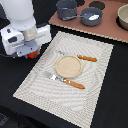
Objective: Place the fish, sausage, and tomato into the frying pan.
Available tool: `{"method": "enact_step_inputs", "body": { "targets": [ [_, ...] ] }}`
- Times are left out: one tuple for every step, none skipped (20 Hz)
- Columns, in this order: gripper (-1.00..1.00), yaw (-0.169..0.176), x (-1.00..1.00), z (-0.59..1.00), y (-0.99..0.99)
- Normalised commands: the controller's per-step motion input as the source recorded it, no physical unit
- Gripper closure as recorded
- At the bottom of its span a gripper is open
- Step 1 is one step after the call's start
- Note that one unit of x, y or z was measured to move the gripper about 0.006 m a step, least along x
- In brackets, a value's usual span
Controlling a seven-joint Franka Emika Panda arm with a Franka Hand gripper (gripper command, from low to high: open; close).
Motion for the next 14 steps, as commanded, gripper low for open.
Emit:
{"method": "enact_step_inputs", "body": {
  "targets": [
    [1.0, -0.017, 0.93, 1.0, 0.68],
    [1.0, -0.004, 0.99, 1.0, 0.69],
    [1.0, 0.0, 1.0, 1.0, 0.7],
    [1.0, 0.0, 1.0, 1.0, 0.71],
    [1.0, 0.0, 1.0, 1.0, 0.73],
    [1.0, 0.0, 1.0, 1.0, 0.73],
    [1.0, 0.0, 1.0, 1.0, 0.73],
    [1.0, 0.0, 1.0, 1.0, 0.74],
    [1.0, 0.0, 1.0, 1.0, 0.75],
    [1.0, 0.0, 1.0, 1.0, 0.75],
    [1.0, 0.0, 0.99, 1.0, 0.76],
    [1.0, 0.0, 0.98, 1.0, 0.76],
    [1.0, 0.0, 0.94, 1.0, 0.76],
    [1.0, 0.0, 0.93, 1.0, 0.76]
  ]
}}
